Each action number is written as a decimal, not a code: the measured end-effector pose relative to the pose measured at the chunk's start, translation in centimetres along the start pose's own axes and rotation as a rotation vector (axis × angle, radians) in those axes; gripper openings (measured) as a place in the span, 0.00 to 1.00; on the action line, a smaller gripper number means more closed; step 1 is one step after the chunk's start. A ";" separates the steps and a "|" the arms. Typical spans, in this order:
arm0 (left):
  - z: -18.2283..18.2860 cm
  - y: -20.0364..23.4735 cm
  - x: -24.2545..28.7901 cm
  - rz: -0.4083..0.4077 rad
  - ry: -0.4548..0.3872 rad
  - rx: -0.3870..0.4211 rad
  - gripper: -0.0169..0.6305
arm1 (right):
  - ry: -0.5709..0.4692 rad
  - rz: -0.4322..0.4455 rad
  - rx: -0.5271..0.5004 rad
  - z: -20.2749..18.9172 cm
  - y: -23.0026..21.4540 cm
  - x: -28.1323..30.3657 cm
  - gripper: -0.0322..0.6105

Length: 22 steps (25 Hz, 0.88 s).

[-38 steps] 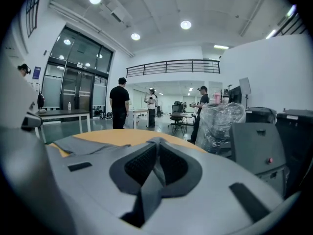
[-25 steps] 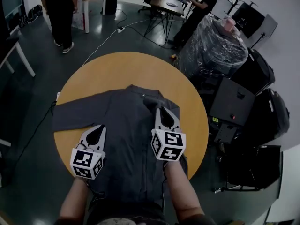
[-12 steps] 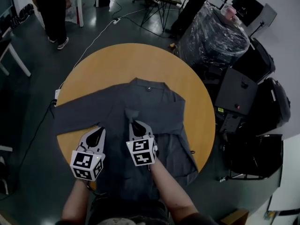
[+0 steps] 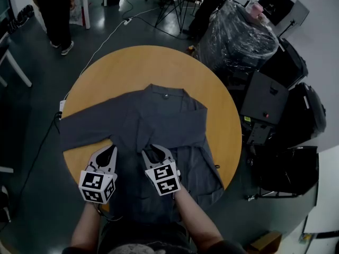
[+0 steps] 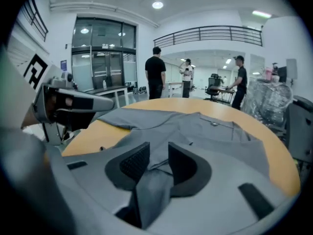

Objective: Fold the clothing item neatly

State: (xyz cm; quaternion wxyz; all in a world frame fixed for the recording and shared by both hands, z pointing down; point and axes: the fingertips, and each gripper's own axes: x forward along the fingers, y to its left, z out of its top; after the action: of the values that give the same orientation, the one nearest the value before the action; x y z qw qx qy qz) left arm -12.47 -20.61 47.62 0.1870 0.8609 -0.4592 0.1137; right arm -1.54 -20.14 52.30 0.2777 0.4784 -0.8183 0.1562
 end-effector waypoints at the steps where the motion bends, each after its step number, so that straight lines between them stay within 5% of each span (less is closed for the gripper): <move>1: -0.1 0.2 0.0 0.001 -0.001 0.001 0.04 | -0.008 -0.028 0.045 -0.1 -1.1 0.0 0.20; 8: -0.2 1.8 -0.4 0.017 0.004 0.001 0.04 | 0.069 -0.099 0.354 -0.3 -6.7 4.9 0.21; 17: -0.5 4.7 -0.4 0.040 0.016 0.002 0.04 | 0.194 -0.150 0.360 -1.8 -8.3 9.2 0.21; 20: -0.5 5.3 -0.3 0.043 0.018 0.005 0.04 | 0.192 -0.137 0.310 -1.3 -7.6 9.3 0.07; 22: -0.7 5.5 -0.2 0.043 0.026 0.014 0.04 | 0.158 -0.108 0.283 -0.2 -6.5 9.2 0.07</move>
State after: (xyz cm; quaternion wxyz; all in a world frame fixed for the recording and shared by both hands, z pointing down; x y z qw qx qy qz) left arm -17.13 -22.94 49.40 0.1844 0.8506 -0.4744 0.1321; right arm 0.58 -29.69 57.93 0.2788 0.5422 -0.7370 0.2918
